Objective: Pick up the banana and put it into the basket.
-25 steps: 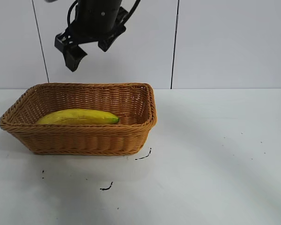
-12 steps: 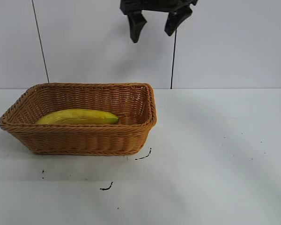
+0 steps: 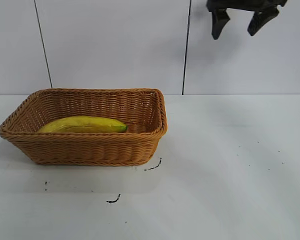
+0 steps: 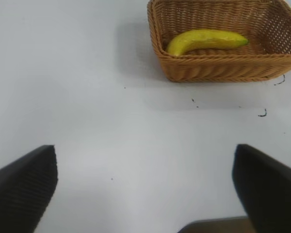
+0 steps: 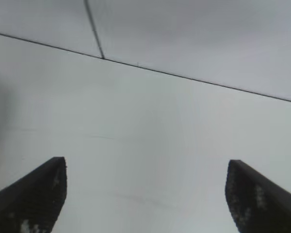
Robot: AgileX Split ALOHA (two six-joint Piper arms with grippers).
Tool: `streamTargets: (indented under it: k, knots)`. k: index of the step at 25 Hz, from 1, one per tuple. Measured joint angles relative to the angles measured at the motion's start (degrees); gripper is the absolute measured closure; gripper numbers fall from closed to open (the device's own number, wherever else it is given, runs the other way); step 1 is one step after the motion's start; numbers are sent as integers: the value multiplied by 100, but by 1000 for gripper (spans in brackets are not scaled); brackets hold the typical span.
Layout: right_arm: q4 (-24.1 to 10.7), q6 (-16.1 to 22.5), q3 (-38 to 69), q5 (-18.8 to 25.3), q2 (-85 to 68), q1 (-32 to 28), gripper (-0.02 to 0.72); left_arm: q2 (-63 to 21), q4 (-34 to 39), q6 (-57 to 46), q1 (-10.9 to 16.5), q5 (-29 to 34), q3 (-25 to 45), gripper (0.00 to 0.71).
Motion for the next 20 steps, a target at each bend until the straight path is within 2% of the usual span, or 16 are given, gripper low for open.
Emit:
streamTargets:
  k: [9,14,20]
  knots:
    - [53,-38,755,0,-271,-151,71,0,0,0,0,0,0,15]
    - [86,-36,1829,-6,-1127,-162,71,0,0,0,0,0,0,15]
    - [254,-36,3689,-12,-2649,-162,71,0,0,0,0,0,0,15]
